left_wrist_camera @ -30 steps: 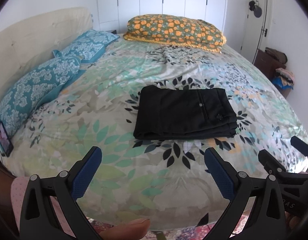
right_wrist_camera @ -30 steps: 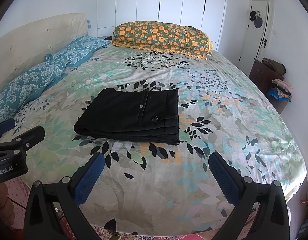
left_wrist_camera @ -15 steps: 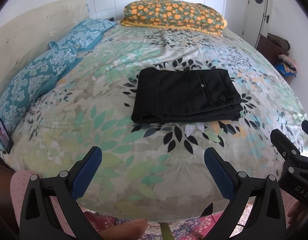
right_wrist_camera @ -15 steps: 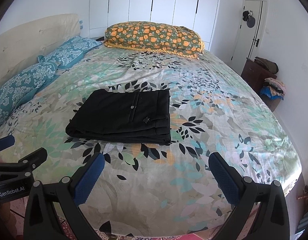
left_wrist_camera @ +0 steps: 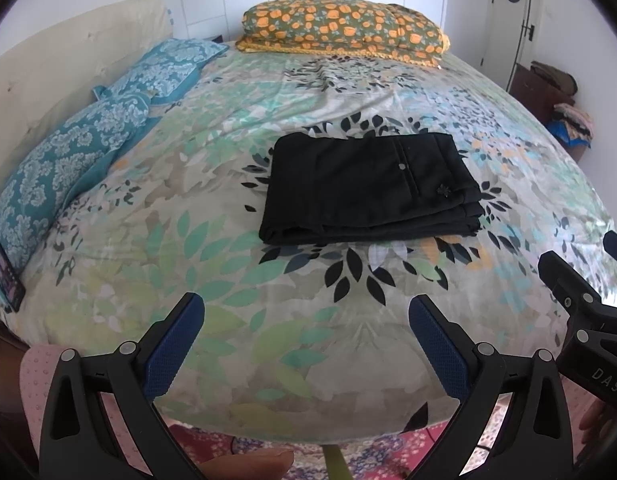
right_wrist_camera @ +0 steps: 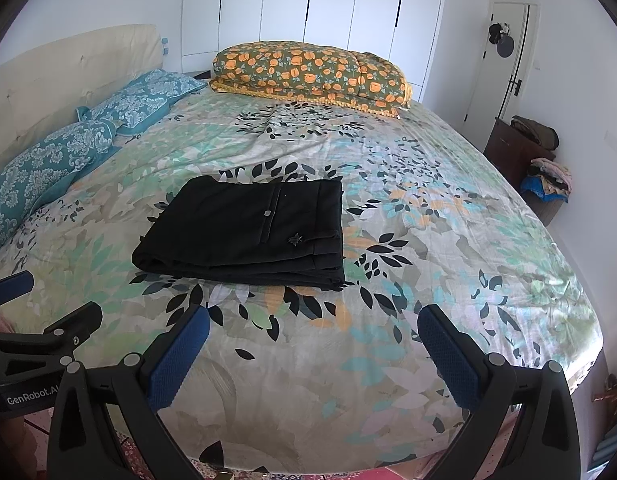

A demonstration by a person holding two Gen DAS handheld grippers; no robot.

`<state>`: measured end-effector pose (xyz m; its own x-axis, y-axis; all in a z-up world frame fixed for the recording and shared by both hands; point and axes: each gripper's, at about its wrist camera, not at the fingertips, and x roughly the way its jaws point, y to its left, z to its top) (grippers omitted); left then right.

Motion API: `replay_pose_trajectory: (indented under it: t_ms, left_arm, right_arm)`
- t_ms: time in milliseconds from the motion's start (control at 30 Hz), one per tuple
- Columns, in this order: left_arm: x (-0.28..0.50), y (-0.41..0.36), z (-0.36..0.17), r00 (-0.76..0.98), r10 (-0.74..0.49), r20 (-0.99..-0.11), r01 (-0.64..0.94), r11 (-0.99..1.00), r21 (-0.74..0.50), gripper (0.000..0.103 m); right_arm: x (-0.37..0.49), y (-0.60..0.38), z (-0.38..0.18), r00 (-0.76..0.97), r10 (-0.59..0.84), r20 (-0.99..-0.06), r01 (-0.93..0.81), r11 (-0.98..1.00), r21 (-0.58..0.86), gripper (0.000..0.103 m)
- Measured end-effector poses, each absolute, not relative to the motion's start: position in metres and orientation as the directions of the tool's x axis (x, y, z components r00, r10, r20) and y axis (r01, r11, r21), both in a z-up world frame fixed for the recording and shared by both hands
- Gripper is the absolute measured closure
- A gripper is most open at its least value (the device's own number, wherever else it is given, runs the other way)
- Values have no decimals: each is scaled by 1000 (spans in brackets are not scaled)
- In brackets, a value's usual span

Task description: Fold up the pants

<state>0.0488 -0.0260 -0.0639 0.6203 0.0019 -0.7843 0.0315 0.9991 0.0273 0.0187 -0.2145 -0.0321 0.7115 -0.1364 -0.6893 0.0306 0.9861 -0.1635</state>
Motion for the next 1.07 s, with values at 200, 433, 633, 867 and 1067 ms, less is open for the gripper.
replay_pose_trajectory:
  t_ms: [200,433,633,867,1067]
  left_arm:
    - [48,-27,-63,627,-6,-779,40,999,25,1]
    - [49,-27,-64,625,-5,-781,35,999,22,1]
    - [50,-27,-64,626,-5,-780,36,999,23,1]
    - [51,-25,-66,620,-14,-785,35,999,10,1]
    - [49,-23,-66,632,-20,-775,27,1000,-4,1]
  right_arm:
    - [19,-214,-34,709,-133,-692,26,986,-163,0]
    - [21,-213,-37,700,-129,-702,18,986,-163,0]
    - [23,-213,-39,695,-125,-708,11,986,-163,0]
    - [23,-213,-40,693,-125,-710,7,986,-167,0]
    - [23,-212,-39,698,-123,-706,5,986,-167,0]
